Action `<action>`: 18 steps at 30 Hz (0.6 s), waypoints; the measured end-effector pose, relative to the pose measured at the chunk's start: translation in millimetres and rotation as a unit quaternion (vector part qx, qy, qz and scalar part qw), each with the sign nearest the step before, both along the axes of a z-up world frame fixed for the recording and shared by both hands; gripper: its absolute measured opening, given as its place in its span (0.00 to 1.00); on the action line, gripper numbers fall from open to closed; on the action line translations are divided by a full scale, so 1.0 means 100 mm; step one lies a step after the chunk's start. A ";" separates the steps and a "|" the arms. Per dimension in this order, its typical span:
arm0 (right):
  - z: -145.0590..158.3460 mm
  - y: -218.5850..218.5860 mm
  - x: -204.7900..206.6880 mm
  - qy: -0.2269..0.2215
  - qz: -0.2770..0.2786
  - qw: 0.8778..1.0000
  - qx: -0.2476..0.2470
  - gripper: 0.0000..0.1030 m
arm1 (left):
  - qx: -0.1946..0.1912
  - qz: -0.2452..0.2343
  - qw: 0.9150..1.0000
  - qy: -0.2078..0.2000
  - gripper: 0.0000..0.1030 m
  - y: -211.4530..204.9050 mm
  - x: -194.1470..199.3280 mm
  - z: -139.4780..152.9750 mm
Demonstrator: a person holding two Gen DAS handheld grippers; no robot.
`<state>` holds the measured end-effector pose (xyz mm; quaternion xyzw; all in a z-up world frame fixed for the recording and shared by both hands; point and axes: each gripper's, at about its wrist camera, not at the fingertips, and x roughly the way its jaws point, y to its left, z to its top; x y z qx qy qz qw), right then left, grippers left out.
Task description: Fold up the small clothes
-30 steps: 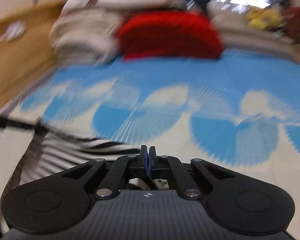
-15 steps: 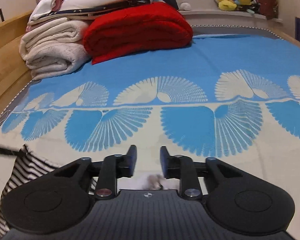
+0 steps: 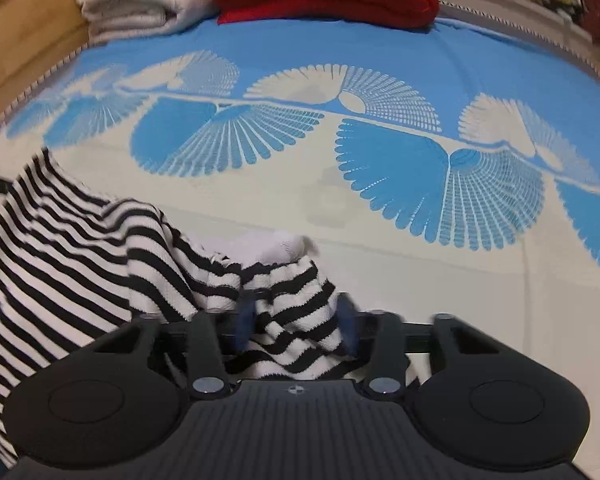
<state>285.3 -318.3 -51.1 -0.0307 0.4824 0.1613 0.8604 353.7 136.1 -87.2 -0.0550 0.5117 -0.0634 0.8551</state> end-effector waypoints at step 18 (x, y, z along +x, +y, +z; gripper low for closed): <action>-0.20 -0.02 0.69 -0.051 -0.138 0.989 -0.011 0.07 | 0.076 0.048 0.996 -0.018 0.03 -0.18 0.34 -0.30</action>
